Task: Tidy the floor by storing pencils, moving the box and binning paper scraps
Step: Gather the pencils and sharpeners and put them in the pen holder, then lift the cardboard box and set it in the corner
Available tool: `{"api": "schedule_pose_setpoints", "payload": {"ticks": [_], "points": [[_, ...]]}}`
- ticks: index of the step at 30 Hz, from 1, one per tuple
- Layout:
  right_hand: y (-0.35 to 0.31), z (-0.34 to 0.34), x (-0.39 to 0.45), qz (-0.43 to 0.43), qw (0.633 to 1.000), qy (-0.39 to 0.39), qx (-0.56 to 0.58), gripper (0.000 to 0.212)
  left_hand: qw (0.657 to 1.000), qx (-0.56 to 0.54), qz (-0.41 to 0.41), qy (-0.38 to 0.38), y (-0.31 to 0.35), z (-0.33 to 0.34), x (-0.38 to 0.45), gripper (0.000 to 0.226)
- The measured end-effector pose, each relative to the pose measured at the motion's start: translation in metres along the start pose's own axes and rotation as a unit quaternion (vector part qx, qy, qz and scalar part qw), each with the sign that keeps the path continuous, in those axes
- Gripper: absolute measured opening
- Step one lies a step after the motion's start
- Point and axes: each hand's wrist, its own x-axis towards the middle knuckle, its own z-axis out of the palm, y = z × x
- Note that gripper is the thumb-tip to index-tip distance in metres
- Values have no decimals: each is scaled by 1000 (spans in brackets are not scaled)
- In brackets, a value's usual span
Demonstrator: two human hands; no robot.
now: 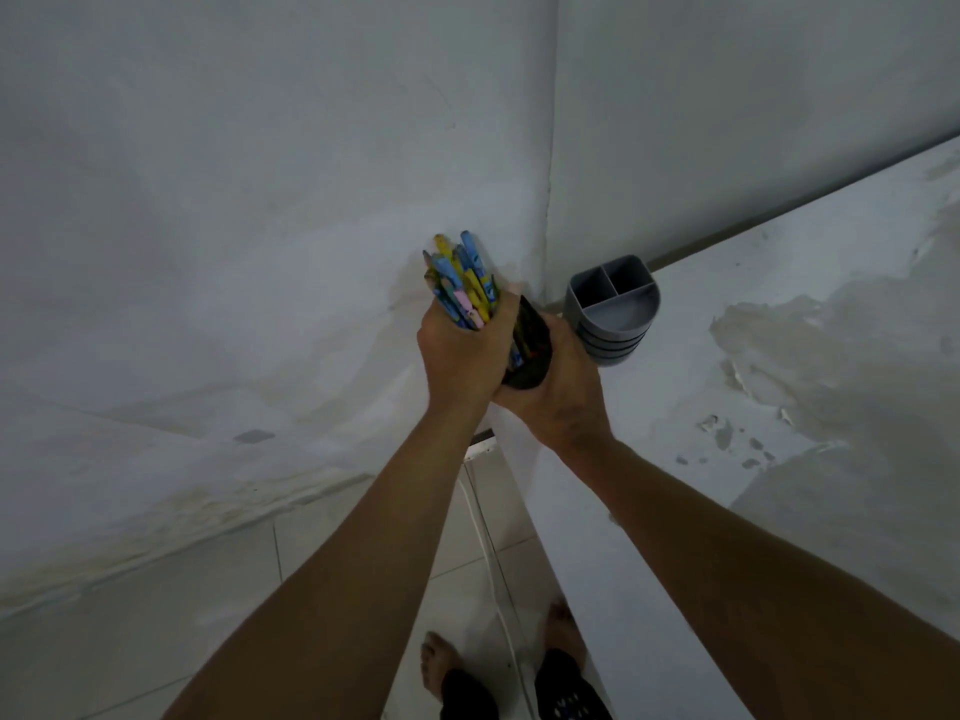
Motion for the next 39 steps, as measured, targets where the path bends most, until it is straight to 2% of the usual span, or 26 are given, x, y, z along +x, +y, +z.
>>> {"api": "schedule_pose_setpoints", "payload": {"ticks": [4, 7, 13, 16, 19, 22, 28, 34, 39], "points": [[1, -1, 2, -7, 1000, 3, -3, 91, 998, 37, 53, 16, -1, -3, -2, 27], [0, -1, -1, -6, 1000, 3, 7, 90, 996, 68, 65, -6, -2, -8, -3, 32], [-3, -2, -5, -12, 1000, 12, 13, 88, 993, 86, -34, -75, -17, -23, -10, 49], [-5, -2, -5, -26, 999, 9, 17, 89, 988, 109, -53, -97, -19, -29, -12, 64], [-11, -3, -11, -36, 999, 12, -6, 98, 988, 123, -32, -92, -15, -38, -16, 68], [-22, -6, -20, -71, 992, 51, -92, 110, 986, 142, 15, -85, -6, -49, -20, 65], [-61, -17, -30, -178, 958, 101, -199, 78, 972, 204, 109, -28, 11, -91, -33, 58], [-120, 6, -49, -263, 947, 70, -173, 56, 934, 271, 229, 39, 34, -168, -50, 39], [-173, 54, -82, -335, 930, 12, -149, 50, 903, 337, 246, 97, 39, -255, -67, 41]]}}
